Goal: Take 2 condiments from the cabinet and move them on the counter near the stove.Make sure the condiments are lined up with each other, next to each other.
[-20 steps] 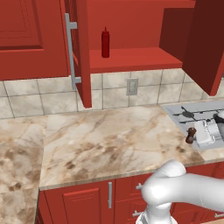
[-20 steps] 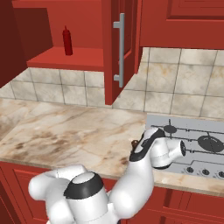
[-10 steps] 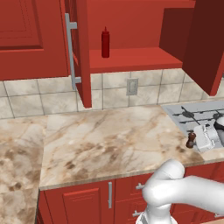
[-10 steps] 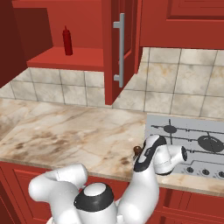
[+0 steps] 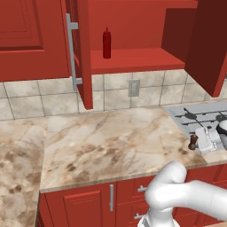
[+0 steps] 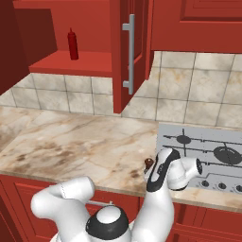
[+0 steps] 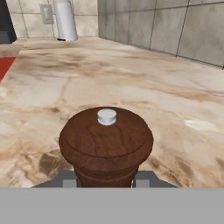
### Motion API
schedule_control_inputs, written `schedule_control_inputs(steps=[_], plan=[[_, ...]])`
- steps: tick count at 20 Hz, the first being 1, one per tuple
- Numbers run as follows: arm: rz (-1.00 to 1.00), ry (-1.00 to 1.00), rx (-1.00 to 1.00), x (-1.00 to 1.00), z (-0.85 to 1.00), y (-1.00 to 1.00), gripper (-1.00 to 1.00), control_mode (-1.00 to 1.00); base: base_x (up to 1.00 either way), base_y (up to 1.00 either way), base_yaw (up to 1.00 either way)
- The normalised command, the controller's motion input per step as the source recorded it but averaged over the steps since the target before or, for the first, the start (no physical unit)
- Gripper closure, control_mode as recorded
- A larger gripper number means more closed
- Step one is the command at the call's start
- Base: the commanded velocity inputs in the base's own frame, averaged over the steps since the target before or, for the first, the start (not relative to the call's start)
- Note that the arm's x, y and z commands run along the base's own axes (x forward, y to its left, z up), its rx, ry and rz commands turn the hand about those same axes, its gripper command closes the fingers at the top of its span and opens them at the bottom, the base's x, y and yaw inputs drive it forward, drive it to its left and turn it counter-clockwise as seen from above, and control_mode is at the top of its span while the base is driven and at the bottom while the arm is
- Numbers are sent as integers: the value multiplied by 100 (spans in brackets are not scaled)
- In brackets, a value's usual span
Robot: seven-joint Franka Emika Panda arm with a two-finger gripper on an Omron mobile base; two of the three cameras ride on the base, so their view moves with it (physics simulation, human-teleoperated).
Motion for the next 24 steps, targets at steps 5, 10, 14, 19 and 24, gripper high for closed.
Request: schedule_control_inputs(steps=[5, 10, 14, 19, 24], plan=[[1, 1, 0, 0, -9, 0, 100, -100, 0, 0, 0], [1, 0, 0, 0, -7, 0, 100, -100, 0, 0, 0], [1, 0, 0, 0, -1, 0, -100, -100, 0, 0, 0], [1, 0, 0, 0, 0, 0, -100, -100, 0, 0, 0], [2, 0, 0, 0, 0, -2, -100, -100, 0, 0, 0]])
